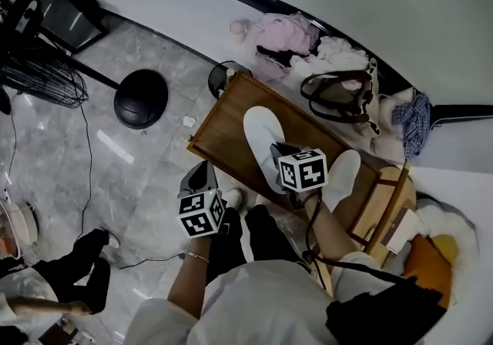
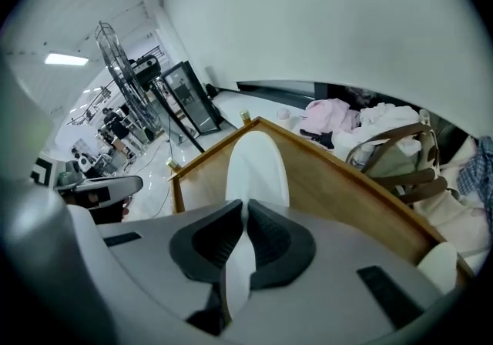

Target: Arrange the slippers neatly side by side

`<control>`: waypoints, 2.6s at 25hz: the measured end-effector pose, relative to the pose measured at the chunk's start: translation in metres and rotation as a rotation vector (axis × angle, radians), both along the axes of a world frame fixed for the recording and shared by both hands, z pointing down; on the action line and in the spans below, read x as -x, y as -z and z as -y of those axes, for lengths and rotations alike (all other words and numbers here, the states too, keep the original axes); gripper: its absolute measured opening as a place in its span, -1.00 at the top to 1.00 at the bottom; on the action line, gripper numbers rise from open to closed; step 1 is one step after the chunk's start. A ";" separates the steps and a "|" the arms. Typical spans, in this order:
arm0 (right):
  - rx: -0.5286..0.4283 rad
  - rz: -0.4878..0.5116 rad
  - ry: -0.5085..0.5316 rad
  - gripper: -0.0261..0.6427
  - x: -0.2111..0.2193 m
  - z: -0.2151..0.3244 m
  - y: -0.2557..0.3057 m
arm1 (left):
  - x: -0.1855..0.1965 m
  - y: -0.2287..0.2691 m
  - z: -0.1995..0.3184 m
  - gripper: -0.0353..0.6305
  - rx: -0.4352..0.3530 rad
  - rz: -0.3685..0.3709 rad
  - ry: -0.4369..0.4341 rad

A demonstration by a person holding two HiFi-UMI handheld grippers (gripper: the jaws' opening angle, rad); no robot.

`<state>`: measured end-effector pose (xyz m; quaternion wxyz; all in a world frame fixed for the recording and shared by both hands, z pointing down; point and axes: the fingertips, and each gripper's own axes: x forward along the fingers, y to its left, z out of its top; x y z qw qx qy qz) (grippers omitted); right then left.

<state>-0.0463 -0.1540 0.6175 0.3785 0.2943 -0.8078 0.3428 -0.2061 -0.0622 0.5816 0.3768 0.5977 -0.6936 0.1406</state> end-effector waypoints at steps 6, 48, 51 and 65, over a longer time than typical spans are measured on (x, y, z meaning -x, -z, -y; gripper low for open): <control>-0.012 0.021 -0.181 0.78 -0.033 0.005 0.017 | -0.019 0.012 0.017 0.85 -0.022 0.003 -0.112; 0.130 0.111 -0.856 0.78 -0.169 -0.018 -0.035 | -0.139 -0.013 0.080 0.85 0.059 0.035 -0.611; 0.133 0.110 -0.845 0.78 -0.171 -0.019 -0.038 | -0.141 -0.015 0.082 0.85 0.062 0.034 -0.605; 0.136 0.058 -0.865 0.78 -0.184 -0.025 -0.042 | -0.144 -0.020 0.080 0.85 0.076 0.029 -0.594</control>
